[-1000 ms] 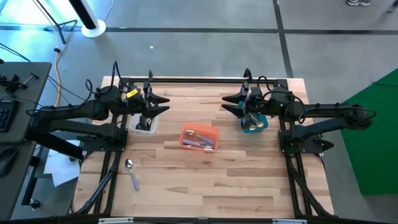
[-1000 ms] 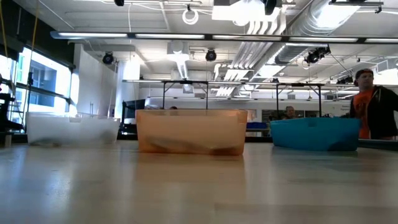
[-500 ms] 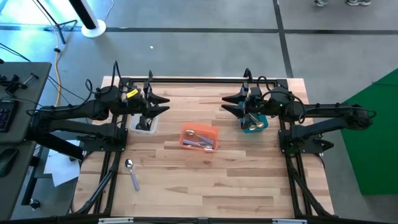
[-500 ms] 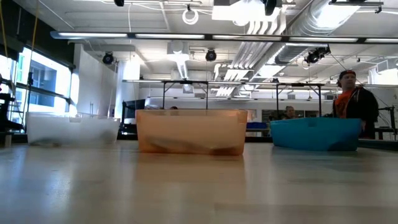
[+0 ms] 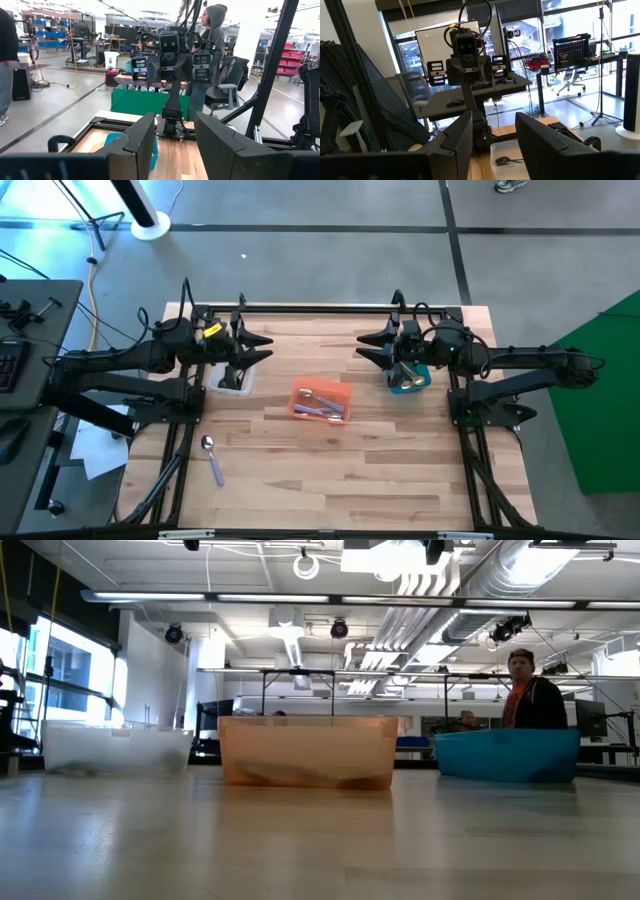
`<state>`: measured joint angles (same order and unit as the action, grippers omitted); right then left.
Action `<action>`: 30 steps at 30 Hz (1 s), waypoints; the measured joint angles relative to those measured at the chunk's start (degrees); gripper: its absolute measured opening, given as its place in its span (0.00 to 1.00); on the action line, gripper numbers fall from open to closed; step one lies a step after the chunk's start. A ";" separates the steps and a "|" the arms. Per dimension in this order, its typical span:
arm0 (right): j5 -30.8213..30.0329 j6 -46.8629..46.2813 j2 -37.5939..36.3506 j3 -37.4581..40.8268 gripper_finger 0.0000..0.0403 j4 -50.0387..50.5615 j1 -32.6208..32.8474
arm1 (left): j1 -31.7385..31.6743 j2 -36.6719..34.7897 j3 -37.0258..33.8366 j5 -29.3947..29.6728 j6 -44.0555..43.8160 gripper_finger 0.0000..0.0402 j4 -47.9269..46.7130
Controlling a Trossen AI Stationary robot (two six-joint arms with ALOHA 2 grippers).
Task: Sort silverware by color (type)
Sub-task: Put the violet spoon into the orange bin
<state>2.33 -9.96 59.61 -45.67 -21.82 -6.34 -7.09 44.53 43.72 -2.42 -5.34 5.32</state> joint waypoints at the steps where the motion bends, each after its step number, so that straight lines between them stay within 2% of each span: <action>1: 0.00 0.00 0.00 0.00 0.33 -0.02 -0.01 | 0.00 0.00 0.00 0.01 -0.03 0.33 0.00; 10: 1.08 7.69 0.00 0.00 0.33 -0.02 0.01 | 0.00 0.00 0.00 0.12 -0.57 0.33 0.00; 30: 1.14 7.89 0.00 0.00 0.33 0.27 0.01 | 0.01 -0.02 0.00 0.08 -0.57 0.33 -2.00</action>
<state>3.46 -2.07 59.61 -45.67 -21.55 -6.33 -7.08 44.51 43.72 -2.34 -5.91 3.32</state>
